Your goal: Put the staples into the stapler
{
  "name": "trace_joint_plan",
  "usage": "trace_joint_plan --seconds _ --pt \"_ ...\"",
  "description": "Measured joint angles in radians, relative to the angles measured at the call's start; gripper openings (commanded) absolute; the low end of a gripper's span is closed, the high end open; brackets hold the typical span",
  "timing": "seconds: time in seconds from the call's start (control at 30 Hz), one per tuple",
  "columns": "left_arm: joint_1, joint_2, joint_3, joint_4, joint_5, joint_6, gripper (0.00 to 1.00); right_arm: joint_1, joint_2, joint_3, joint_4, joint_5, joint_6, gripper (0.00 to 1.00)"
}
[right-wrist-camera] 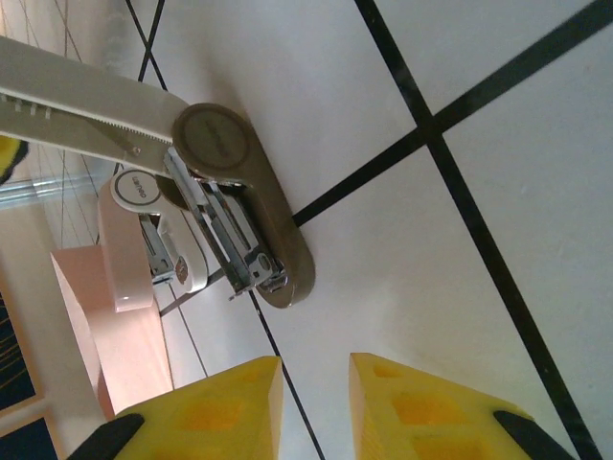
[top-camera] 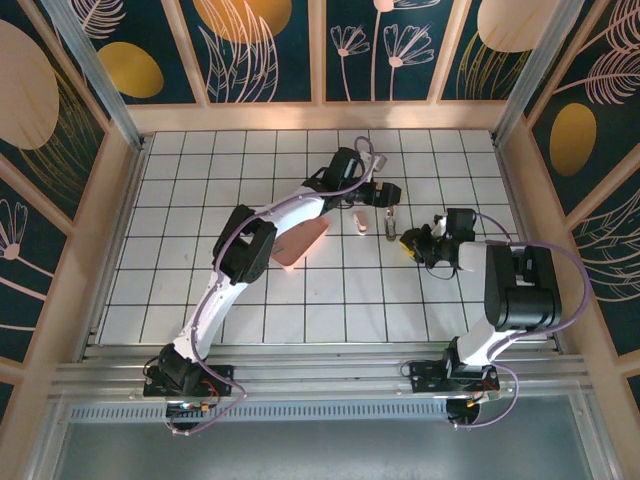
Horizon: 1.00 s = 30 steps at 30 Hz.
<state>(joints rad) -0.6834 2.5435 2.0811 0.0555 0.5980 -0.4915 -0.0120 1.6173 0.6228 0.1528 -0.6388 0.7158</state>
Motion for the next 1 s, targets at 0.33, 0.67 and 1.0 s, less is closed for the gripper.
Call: trace_joint_plan --seconds 0.33,0.67,1.0 --pt "-0.015 0.077 0.074 0.001 0.012 -0.012 0.83 0.006 0.048 0.028 0.004 -0.018 -0.009 0.23" --pt "-0.027 0.079 0.065 0.049 0.093 -0.009 0.79 0.008 0.06 0.029 0.003 -0.017 -0.03 0.22" --pt "-0.038 0.071 0.016 0.068 0.149 0.034 0.77 0.01 0.065 0.044 -0.011 -0.006 -0.059 0.21"
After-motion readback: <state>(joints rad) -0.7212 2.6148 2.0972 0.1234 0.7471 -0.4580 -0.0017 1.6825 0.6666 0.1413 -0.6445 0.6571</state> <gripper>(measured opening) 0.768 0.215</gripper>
